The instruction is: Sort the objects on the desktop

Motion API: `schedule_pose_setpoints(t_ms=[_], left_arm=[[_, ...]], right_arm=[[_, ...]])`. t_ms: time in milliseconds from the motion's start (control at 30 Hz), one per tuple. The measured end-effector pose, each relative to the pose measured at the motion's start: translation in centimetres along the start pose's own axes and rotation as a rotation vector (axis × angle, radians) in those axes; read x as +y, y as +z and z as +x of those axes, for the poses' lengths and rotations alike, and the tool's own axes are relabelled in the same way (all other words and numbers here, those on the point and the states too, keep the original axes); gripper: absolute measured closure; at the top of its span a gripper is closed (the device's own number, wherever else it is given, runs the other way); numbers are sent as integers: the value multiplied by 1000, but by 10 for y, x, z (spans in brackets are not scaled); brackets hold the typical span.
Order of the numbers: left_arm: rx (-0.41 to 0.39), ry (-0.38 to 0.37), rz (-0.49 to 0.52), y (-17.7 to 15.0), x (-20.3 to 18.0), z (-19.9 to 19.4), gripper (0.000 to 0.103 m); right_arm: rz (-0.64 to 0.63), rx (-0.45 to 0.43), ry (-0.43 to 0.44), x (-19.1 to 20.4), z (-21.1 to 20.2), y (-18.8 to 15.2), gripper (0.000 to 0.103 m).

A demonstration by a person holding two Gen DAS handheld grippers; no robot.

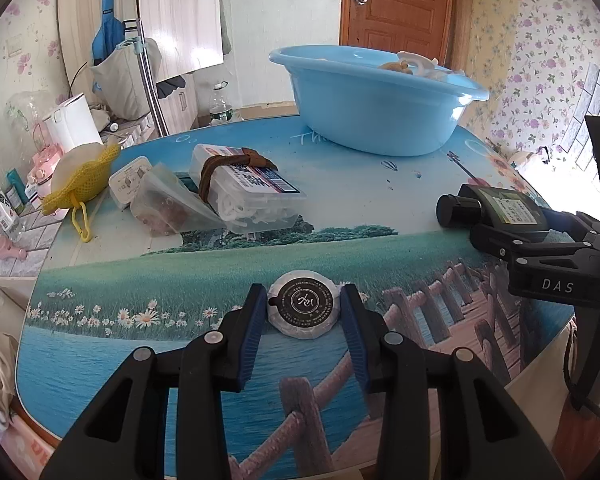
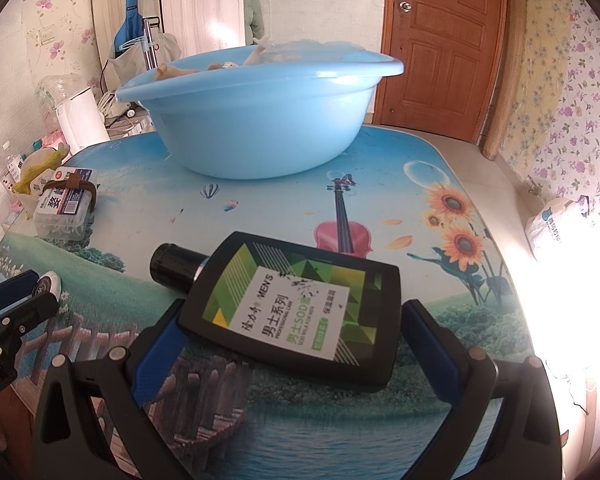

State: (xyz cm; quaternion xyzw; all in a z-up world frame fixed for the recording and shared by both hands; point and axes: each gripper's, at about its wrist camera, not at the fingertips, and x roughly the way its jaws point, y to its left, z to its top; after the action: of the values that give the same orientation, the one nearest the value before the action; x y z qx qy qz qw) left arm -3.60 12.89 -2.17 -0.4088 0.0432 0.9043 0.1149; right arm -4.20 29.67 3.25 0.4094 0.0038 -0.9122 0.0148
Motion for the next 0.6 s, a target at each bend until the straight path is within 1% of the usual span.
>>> schedule_pose_setpoints(t_ms=[600], left_arm=[[-2, 8, 5, -1, 0, 0, 66]], right_arm=[[0, 0, 0, 0, 0, 0, 0]])
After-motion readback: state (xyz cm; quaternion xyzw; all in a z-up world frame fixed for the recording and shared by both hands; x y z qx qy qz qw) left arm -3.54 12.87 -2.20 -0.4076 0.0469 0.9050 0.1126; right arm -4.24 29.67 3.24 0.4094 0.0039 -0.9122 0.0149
